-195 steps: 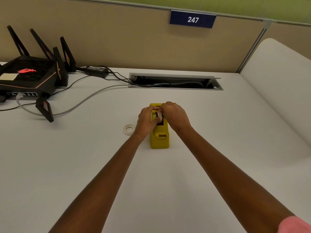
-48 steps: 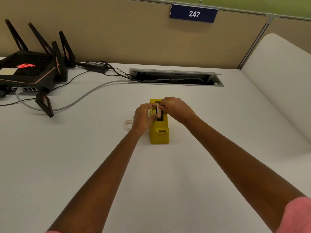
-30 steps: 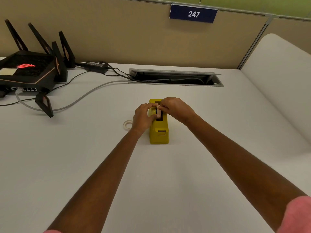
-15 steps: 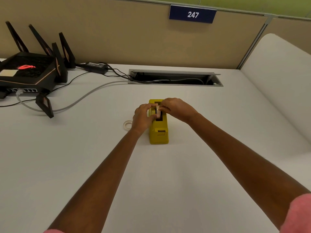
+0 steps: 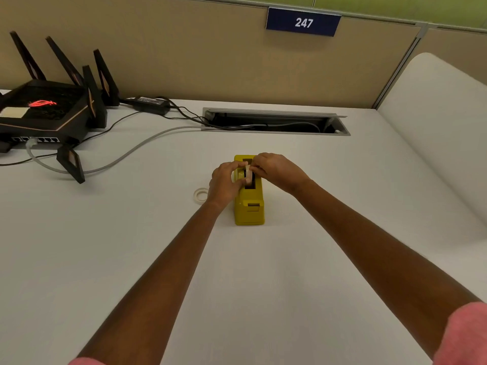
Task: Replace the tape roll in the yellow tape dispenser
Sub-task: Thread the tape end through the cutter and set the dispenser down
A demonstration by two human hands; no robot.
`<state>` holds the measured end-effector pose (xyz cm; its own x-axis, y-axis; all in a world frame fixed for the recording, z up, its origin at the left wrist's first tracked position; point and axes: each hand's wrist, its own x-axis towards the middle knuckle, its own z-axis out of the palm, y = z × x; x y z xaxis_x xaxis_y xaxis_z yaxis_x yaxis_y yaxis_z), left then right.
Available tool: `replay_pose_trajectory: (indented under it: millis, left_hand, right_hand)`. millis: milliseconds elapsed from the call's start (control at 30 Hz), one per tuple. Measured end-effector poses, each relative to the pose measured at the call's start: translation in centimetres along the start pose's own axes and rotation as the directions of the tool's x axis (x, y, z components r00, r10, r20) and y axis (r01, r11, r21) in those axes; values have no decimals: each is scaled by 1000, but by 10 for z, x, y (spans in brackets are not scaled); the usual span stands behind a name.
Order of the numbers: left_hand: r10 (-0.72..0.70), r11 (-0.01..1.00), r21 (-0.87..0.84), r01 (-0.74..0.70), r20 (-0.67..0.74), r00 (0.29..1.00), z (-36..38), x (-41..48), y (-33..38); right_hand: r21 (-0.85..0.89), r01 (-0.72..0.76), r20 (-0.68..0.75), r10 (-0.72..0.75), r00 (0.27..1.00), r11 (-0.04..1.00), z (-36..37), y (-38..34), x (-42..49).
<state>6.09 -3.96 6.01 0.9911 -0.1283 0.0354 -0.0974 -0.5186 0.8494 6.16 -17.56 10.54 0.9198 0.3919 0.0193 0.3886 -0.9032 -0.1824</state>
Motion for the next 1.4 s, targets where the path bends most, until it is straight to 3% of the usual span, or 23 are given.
replay_pose_trajectory:
  millis: [167,500,1133,1400]
  left_hand:
    - [2,1000,10,-2,1,1000,0,1,-1]
    - [7,1000,-6,-7,3,1000,-1,1,-3]
    - [6,999,47,-4,-29,1000,2,3,-4]
    - [11,998,57,-10,-20,1000,1,4,-5]
  right_hand:
    - [-6,-8,-35,8,999,1000,1,-1,2]
    - [-75,33,29,-31,999,997,-5,-2,1]
    - [-53,37,-26,-39,999,998,-1,-4,3]
    - [-45,7,21,-6,1000,999,-1,-2,9]
